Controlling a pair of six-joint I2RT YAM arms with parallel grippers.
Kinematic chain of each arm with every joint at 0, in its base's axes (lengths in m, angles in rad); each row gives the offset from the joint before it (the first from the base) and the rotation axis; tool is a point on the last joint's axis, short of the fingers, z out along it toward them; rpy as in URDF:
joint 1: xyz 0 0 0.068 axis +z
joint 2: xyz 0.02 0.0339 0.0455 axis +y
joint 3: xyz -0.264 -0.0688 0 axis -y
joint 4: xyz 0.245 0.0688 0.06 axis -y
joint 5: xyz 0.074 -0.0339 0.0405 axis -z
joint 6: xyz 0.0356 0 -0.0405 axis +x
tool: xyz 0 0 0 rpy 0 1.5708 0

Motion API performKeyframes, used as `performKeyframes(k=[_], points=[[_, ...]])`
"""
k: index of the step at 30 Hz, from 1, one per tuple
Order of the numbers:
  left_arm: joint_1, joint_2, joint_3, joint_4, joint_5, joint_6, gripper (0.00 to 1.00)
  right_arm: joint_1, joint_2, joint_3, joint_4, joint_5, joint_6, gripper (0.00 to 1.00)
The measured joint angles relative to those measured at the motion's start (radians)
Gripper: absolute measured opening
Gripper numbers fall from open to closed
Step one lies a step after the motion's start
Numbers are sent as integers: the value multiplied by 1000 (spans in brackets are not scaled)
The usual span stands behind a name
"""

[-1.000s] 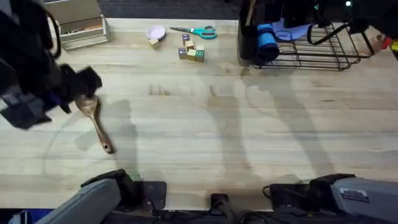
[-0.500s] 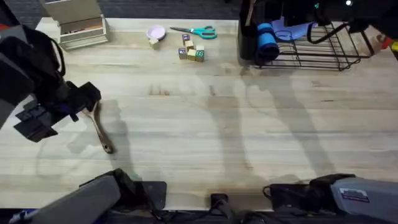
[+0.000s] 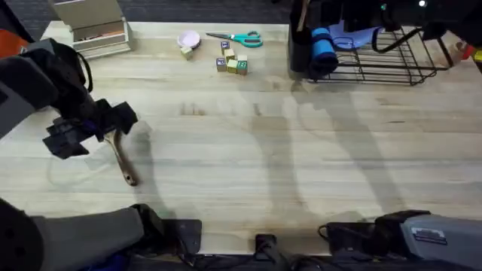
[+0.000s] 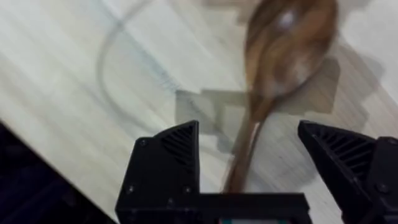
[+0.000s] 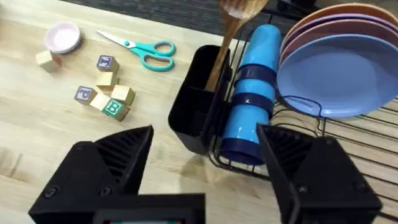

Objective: Pick up the spoon on the table one by one and put them onto the rack

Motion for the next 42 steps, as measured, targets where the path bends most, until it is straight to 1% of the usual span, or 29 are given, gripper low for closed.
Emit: performKeyframes(k=[3,7,9,17,20,23,28,30,32,34,35,36,39,41,42], points=[[0,20,0,17,47,40,971,0,0,0,0,0,0,996],[0,60,0,18,76,65,970,0,0,0,0,0,0,996],[0,81,3,21,91,71,969,0,0,0,0,0,0,996],[8,82,5,20,103,79,996,0,0,0,-13,0,0,998],[19,83,5,21,123,79,956,0,0,0,-13,0,0,998],[42,86,4,26,154,83,964,0,0,0,-16,0,0,998],[108,86,-8,37,238,86,968,0,0,0,-16,0,0,998],[126,85,-9,40,252,87,954,0,0,0,-16,0,0,997],[139,86,-9,42,260,87,917,0,0,0,-16,0,0,997],[147,85,-9,43,261,86,844,0,0,0,-16,0,0,997],[150,85,-9,43,259,86,771,0,0,0,-16,0,0,996],[154,86,-9,44,255,87,653,0,0,0,-16,0,0,997],[159,85,-9,46,252,86,438,0,0,0,-16,0,0,997],[159,85,-9,47,253,89,384,0,0,0,-16,0,0,998],[159,85,-9,47,253,89,373,0,0,0,-16,0,0,997]])
